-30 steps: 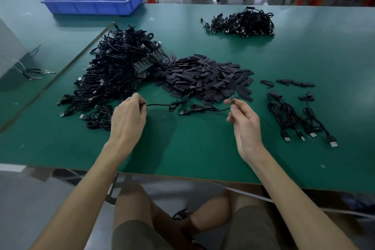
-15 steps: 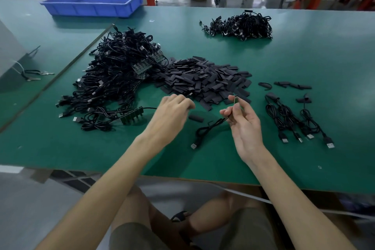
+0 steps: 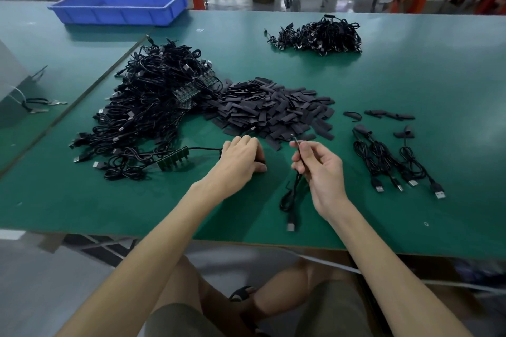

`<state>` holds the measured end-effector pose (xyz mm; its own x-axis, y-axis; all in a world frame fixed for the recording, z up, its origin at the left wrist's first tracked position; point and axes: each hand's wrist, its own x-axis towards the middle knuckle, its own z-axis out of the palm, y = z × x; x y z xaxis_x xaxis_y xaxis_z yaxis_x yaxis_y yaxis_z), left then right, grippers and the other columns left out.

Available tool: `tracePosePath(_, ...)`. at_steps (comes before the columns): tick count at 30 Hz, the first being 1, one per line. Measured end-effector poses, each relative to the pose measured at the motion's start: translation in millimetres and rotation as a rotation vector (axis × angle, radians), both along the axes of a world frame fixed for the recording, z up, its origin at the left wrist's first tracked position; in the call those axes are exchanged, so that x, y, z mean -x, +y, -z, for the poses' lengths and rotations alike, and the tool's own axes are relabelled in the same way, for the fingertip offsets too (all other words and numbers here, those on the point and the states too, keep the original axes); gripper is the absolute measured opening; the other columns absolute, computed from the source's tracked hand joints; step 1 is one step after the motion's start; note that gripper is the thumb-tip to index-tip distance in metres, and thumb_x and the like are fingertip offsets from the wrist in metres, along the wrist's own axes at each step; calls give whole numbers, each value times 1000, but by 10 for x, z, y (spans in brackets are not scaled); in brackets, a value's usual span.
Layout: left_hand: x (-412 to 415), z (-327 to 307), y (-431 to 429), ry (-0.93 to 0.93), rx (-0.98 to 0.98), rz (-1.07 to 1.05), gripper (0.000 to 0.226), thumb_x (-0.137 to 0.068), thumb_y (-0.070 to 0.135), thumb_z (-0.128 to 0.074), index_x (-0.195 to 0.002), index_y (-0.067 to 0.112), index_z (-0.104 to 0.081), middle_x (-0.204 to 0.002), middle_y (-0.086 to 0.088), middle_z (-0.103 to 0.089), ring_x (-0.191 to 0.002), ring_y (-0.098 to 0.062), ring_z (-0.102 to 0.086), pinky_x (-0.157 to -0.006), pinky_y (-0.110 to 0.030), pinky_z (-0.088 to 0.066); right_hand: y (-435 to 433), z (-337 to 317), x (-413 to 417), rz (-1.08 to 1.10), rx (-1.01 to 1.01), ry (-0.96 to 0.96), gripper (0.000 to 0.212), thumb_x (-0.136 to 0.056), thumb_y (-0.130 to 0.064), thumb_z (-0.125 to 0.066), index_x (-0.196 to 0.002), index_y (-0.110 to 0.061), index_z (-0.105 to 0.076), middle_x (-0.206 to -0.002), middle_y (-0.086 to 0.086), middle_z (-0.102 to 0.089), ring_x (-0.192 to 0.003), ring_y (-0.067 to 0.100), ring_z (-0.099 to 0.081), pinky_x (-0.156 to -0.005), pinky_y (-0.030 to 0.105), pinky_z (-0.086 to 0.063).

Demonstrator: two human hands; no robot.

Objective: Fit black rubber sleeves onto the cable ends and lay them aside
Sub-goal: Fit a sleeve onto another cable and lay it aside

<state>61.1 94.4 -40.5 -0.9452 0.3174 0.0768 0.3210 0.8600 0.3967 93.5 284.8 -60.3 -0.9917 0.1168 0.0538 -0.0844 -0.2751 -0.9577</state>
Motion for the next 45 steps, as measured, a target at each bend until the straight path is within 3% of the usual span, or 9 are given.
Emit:
tracePosePath(5, -94, -11, -33, -62, -242, -28, 14, -101, 22, -60, -93, 20, -48, -90, 6, -58, -83, -17, -53, -75, -37, -46, -14, 69, 29, 2, -159, 16, 20, -101, -24, -66, -100, -9, -78, -72, 1, -64, -60, 11, -52, -70, 25, -52)
tracePosePath(9, -142, -2, -50, -17, -185, 16, 13, -101, 32, -61, -101, 21, -55, -100, 9, -52, -94, -15, -51, -82, -31, -44, -43, 77, 22, -16, -306, 56, 17, -103, -23, -64, -99, -28, -80, -76, 1, -70, -69, 11, -62, -78, 32, -55)
tracePosePath(15, -210, -163, -187, -324, 53, -8, 58, -74, 56, -83, -110, 21, -56, -109, 2, -44, -101, -16, -43, -82, -32, -41, -62, 67, 20, -30, -357, 74, 16, -101, -15, -66, -101, -26, -77, -76, 0, -73, -72, 9, -66, -81, 27, -56)
tracePosePath(22, -437, -275, 82, -262, 127, -43, 60, -85, 68, -64, -94, 9, -58, -96, -4, -56, -86, -22, -56, -68, -37, -45, -59, 66, 21, -12, -375, 81, 13, -101, -16, -66, -98, -23, -76, -78, -2, -74, -69, 10, -67, -78, 26, -56)
tracePosePath(25, -512, -236, 218, -232, 252, -36, 55, -87, 60, -69, -94, 10, -45, -96, -4, -45, -91, -26, -49, -72, -36, -35, -63, 65, 19, -19, -374, 77, 12, -101, -17, -67, -97, -23, -76, -77, -2, -74, -68, 10, -66, -77, 25, -55)
tracePosePath(29, -491, -257, 239, -256, 223, 10, 38, -91, 42, -73, -97, 7, -58, -100, -8, -55, -94, -29, -56, -75, -37, -42, -71, 70, 13, -17, -372, 70, 12, -101, -17, -66, -97, -23, -76, -76, -2, -74, -67, 10, -66, -76, 26, -55)
tracePosePath(36, -467, -144, 133, -173, -4, 16, 20, -96, 34, -65, -91, 22, -51, -90, 8, -54, -88, -18, -53, -67, -32, -36, -63, 43, -6, -46, -333, 65, 18, -106, -16, -58, -97, -10, -73, -77, 2, -74, -63, 13, -66, -73, 27, -56)
tracePosePath(42, -313, -3, -105, -303, -727, -67, 13, -105, 14, -52, -96, 14, -43, -77, 2, -72, -53, -20, -63, -43, -23, -39, -84, 36, -2, -110, -362, 80, 22, -107, -18, -56, -94, -6, -69, -79, 7, -75, -63, 19, -70, -72, 27, -56)
tracePosePath(45, -276, 78, -148, -307, -817, -26, 8, -104, 8, -54, -102, 11, -47, -76, 0, -71, -54, -18, -59, -44, -19, -38, -94, 44, -2, -134, -417, 87, 20, -105, -17, -60, -93, -8, -73, -75, 6, -73, -59, 19, -67, -69, 29, -54)
